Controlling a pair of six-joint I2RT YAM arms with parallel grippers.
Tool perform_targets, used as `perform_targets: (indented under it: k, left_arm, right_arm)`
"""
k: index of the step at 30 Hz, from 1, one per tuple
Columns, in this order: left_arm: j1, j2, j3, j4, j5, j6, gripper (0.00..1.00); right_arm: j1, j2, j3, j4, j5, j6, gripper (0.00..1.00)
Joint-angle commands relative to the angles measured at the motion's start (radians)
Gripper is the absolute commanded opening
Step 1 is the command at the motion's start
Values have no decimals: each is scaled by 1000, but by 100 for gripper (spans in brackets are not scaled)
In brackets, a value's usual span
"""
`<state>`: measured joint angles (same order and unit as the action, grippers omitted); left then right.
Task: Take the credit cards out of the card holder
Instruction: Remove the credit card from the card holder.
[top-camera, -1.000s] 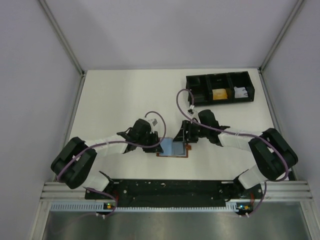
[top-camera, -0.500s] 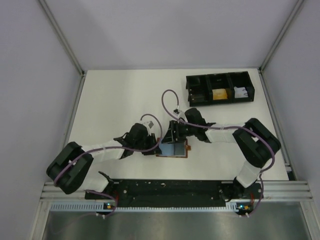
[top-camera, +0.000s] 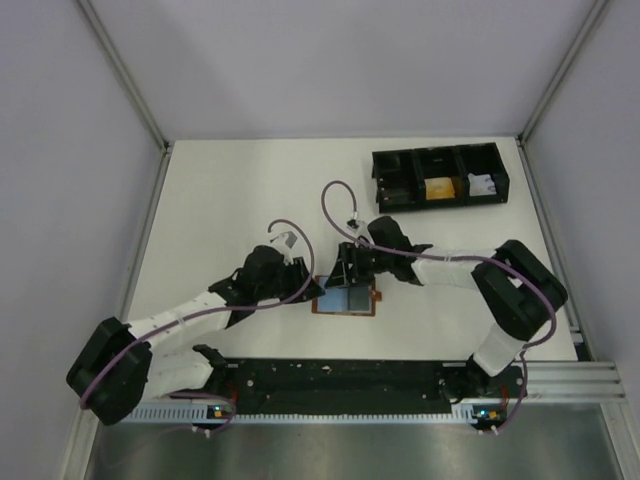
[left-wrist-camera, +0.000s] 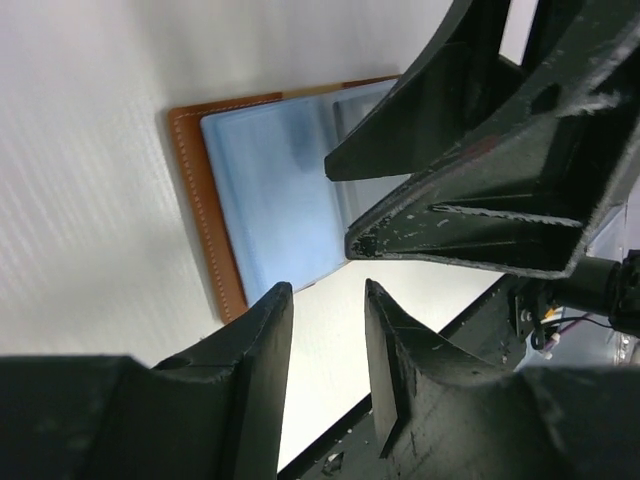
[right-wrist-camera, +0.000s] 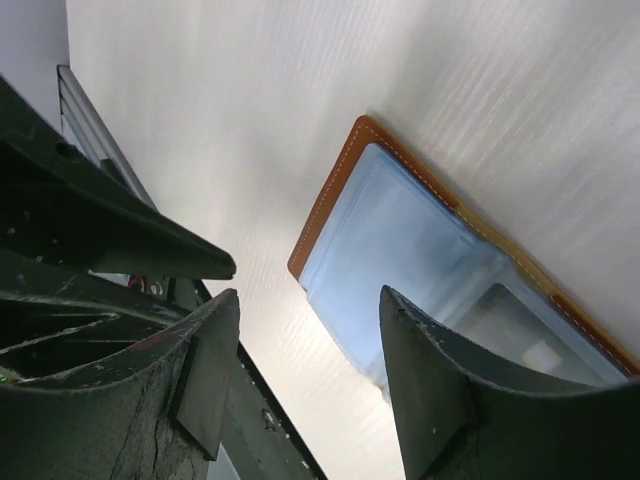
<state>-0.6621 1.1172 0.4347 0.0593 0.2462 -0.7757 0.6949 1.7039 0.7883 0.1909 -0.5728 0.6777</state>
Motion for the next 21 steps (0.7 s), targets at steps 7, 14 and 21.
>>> perform_targets:
  k: [7,14,21]
  left_arm:
    - [-2,220,131,89,102,30,28]
    - [-2,300,128,54,81,58,19]
    - [-4,326,116,4,50,75,16]
  right_arm:
    - [-74,-227,-9,-188,240,-139,58]
    - [-83,-217,-35,-235,287,-168,57]
    - [-83,-196,-27,-272,336,-205,57]
